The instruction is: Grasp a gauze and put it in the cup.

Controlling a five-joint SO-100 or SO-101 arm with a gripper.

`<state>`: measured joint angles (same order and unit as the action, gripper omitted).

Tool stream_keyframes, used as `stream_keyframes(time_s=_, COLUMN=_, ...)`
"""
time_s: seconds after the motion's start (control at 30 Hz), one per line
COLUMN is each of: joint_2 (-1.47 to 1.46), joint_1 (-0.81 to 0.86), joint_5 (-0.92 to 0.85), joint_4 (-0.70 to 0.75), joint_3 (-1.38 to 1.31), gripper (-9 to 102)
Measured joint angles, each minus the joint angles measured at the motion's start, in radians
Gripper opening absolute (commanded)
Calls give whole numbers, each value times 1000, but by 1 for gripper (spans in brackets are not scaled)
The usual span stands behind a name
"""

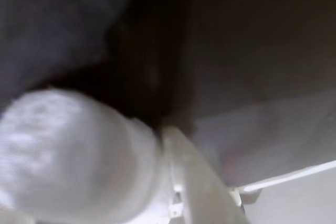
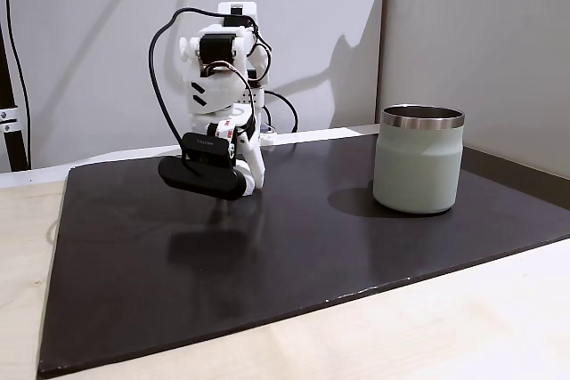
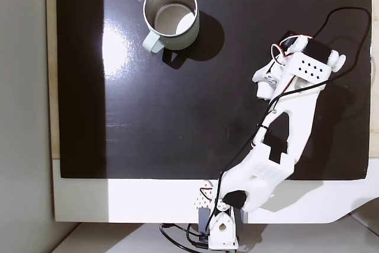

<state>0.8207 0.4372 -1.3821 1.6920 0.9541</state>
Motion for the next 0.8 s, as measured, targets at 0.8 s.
stream_keyframes(time_s=0.8, joint_2=31, joint_1=-5, joint_5=106, joint_4=43, joint_3=-21, gripper=0)
